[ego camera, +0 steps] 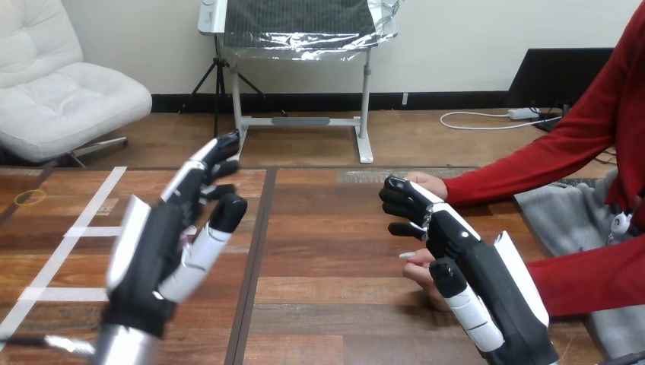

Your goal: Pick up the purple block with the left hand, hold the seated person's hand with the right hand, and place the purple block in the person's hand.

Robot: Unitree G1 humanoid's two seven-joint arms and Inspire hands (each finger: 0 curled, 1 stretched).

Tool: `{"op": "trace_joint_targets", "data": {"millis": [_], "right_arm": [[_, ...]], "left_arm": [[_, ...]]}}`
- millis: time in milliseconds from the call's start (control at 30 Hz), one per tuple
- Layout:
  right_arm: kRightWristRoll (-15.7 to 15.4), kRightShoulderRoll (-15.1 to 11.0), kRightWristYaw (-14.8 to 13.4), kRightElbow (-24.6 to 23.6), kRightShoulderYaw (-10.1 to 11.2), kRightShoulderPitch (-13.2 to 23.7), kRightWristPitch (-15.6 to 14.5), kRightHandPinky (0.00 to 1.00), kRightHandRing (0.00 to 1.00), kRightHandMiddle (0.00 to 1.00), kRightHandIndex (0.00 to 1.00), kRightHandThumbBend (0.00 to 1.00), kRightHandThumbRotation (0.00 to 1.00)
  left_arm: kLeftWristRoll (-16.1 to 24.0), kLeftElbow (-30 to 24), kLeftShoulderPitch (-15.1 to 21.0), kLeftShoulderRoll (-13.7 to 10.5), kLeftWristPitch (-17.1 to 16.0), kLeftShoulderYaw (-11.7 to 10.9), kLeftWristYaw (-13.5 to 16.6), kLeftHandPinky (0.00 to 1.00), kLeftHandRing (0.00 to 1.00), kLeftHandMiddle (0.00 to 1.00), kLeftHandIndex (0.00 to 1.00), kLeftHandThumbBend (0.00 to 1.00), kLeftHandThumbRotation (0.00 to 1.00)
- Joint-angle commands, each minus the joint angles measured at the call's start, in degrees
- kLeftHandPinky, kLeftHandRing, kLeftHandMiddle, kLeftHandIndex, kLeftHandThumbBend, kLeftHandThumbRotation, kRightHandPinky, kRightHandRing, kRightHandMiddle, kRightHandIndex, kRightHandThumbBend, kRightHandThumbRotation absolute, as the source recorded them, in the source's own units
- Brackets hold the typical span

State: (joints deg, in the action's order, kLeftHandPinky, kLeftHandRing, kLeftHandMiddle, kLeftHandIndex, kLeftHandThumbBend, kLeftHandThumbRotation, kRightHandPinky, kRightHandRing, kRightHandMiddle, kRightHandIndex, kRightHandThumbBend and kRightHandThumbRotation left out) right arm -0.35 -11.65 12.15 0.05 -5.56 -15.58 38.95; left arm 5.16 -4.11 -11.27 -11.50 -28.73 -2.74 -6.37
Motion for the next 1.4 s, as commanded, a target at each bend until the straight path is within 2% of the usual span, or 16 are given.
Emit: {"op": "trace_joint_targets", "data": {"millis": [0, 167, 367, 633, 900, 1367], "right_arm": [[0.42, -0.61, 0.08, -3.27, 1.31, 1.44, 0.42, 0.8, 0.86, 0.87, 0.88, 0.75, 1.0], [0.34, -0.67, 0.05, -3.05, 1.45, 1.5, 0.9, 0.8, 0.86, 0.87, 0.87, 0.75, 1.0], [0.69, -0.55, 0.1, -3.18, 1.4, 1.29, 0.87, 0.79, 0.86, 0.87, 0.87, 0.74, 1.0], [0.96, -0.54, 0.3, -3.37, 1.31, 1.04, 0.71, 0.8, 0.87, 0.87, 0.87, 0.74, 1.0], [1.65, -0.95, 1.3, -3.59, 1.19, 1.06, 0.54, 0.82, 0.88, 0.88, 0.88, 0.74, 1.0], [1.81, -0.88, 2.34, -4.67, 1.66, 1.01, -0.19, 0.83, 0.89, 0.88, 0.89, 0.74, 1.0]], "left_arm": [[1.5, 2.59, 7.21, -3.83, 0.66, -3.21, 0.85, 0.73, 0.84, 0.87, 0.84, 0.75, 0.88], [3.85, 5.07, 10.24, -6.66, 2.49, -4.4, 1.28, 0.72, 0.84, 0.86, 0.84, 0.76, 0.86], [6.53, 9.28, 13.78, -9.82, 2.65, -5.2, 1.98, 0.71, 0.84, 0.87, 0.85, 0.74, 0.83], [8.63, 15.3, 18.36, -12.39, 2.99, -5.38, 3.14, 0.74, 0.85, 0.87, 0.86, 0.68, 0.77], [13.2, 22.16, 23.15, -15.24, 3.12, -4.09, 5.59, 0.76, 0.85, 0.88, 0.86, 0.64, 0.75], [19.37, 30.12, 29.24, -17.69, 5.87, -1.53, 7.36, 0.73, 0.85, 0.89, 0.88, 0.59, 0.7]]}}
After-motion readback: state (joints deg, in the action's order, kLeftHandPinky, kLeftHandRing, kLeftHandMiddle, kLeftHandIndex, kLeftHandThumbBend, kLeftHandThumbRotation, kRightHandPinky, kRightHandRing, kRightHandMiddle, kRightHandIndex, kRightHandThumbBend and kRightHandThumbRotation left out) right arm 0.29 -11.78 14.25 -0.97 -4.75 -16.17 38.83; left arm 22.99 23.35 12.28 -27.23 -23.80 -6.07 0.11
